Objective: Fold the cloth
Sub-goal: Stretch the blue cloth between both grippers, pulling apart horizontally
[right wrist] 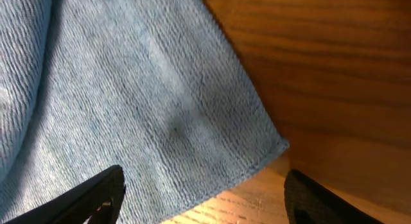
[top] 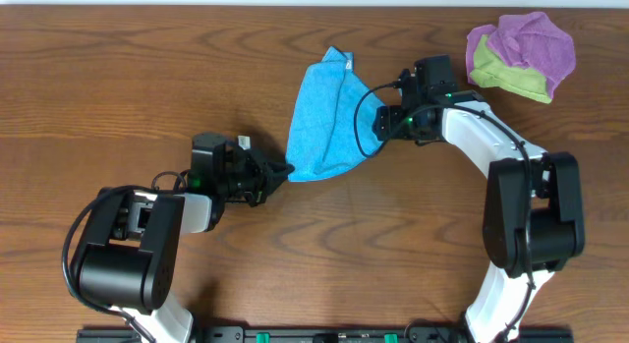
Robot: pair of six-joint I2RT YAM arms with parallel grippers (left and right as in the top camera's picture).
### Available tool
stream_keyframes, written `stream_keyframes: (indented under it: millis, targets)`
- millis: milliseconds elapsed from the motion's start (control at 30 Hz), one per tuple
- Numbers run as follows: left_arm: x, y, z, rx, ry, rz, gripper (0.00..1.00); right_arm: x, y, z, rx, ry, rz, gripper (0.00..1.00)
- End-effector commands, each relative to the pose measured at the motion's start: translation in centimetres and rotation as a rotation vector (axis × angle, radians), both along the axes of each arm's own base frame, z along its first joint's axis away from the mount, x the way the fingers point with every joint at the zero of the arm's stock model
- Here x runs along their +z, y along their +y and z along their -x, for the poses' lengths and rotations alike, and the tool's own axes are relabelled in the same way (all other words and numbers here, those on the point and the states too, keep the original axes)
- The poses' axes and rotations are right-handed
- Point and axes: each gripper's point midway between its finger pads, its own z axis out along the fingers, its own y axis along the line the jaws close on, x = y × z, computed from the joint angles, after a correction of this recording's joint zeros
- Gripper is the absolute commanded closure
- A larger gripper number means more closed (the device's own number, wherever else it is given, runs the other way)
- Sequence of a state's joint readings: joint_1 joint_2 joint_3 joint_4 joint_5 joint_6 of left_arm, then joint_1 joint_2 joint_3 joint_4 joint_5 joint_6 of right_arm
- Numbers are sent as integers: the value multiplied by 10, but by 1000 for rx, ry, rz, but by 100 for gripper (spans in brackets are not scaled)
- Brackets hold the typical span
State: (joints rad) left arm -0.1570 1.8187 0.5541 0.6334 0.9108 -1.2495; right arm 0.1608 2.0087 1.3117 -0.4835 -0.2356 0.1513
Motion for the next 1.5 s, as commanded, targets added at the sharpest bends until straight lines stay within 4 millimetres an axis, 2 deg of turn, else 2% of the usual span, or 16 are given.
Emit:
stream_keyframes:
  millis: [0, 200, 267, 300, 333, 367, 500, 600, 833, 967, 1067, 1200, 1467]
  targets:
    - [-6, 3, 3, -8, 5, -4, 94, -20, -1, 5, -29, 51, -11, 22]
    - [-5, 6, 2, -5, 6, 5, 94, -39, 2, 7, -26, 87, -28, 29]
    - [-5, 7, 2, -2, 6, 5, 94, -42, 3, 8, -24, 92, -34, 38]
    - [-5, 8, 1, 0, 6, 5, 94, -42, 4, 7, -22, 91, -38, 53]
    - [-5, 9, 1, 4, 6, 5, 94, -42, 4, 7, -22, 89, -39, 78]
    - [-5, 10, 0, 7, 6, 5, 94, -41, 4, 6, -22, 84, -40, 98]
    - [-5, 18, -4, 31, 6, 4, 94, -38, 4, 5, -32, 85, -46, 99]
    - [-5, 27, -8, 57, 5, 5, 94, -27, 4, 10, -41, 94, -48, 99]
    - [3, 42, -21, 93, -15, 21, 94, 26, 1, 25, -45, 76, -52, 99]
    - [11, 43, -28, 86, -38, 35, 94, 57, -4, 39, -51, 64, -36, 99]
    - [17, 41, -32, 74, -55, 45, 94, 71, -10, 53, -61, 77, -8, 99]
    - [24, 39, -37, 60, -75, 57, 94, 81, -14, 76, -62, 132, 5, 99]
    - [31, 36, -36, 29, -87, 81, 94, 76, -21, 110, -64, 267, 39, 99]
